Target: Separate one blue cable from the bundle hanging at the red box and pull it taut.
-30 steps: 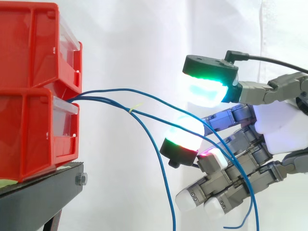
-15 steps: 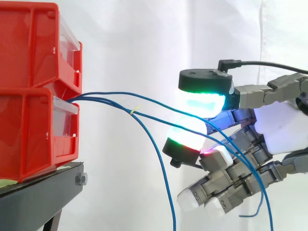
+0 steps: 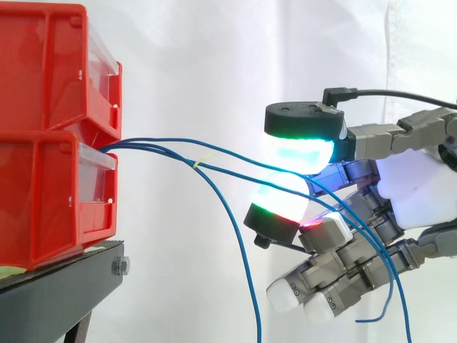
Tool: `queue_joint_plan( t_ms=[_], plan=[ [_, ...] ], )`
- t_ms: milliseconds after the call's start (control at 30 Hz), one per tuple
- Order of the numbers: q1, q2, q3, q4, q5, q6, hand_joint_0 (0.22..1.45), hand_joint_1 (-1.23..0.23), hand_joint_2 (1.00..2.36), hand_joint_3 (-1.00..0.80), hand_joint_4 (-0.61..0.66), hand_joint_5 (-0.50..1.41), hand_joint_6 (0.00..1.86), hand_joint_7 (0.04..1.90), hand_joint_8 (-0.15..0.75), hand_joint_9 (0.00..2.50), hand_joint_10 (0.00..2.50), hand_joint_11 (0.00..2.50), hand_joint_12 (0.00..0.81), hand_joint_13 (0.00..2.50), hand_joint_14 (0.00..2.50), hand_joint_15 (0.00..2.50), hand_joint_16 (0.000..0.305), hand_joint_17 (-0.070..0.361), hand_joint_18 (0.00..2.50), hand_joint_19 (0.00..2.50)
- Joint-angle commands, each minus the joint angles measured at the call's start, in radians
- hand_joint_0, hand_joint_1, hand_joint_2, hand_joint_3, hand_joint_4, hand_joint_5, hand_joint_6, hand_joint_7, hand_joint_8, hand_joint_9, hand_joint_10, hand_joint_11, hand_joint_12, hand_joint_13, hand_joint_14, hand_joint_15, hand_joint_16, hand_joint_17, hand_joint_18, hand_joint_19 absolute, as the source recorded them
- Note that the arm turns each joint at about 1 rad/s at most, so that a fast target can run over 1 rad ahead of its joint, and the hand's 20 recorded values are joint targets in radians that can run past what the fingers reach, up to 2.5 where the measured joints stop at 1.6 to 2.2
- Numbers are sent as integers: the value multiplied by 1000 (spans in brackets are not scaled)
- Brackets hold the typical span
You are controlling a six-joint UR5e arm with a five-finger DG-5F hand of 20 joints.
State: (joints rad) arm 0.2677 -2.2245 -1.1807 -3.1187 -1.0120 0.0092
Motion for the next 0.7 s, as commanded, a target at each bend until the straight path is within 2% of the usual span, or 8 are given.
queue_joint_plan(
  t_ms=[0,100,133,267,433,533,667],
  plan=[
    [1,0,0,0,1,0,623,-699,1021,-240,-67,-198,937,1070,224,1101,23,1243,349,647,19,459,49,111,494,468],
    [1,0,0,0,1,0,597,-636,1001,-483,-1,-194,923,1019,234,1094,22,1246,351,640,20,454,50,112,488,464],
    [-1,0,0,0,1,0,598,-626,1000,-500,10,-192,919,1035,239,1097,22,1238,350,638,19,459,50,112,486,463],
    [1,0,0,2,0,0,580,-557,1000,-500,32,-187,912,1050,238,1100,22,1251,354,637,18,458,50,112,481,473],
    [1,0,0,2,0,-2,573,-541,1000,-500,43,-184,909,1065,249,1108,24,1235,356,638,18,461,50,114,482,472],
    [1,0,0,2,0,-2,588,-565,1000,-500,37,-182,910,1064,245,1112,22,1245,355,642,18,462,50,112,479,475],
    [-1,0,0,2,0,-2,609,-636,1010,-389,12,-181,912,1110,241,1108,22,1246,352,642,18,463,50,112,481,467]
  ],
)
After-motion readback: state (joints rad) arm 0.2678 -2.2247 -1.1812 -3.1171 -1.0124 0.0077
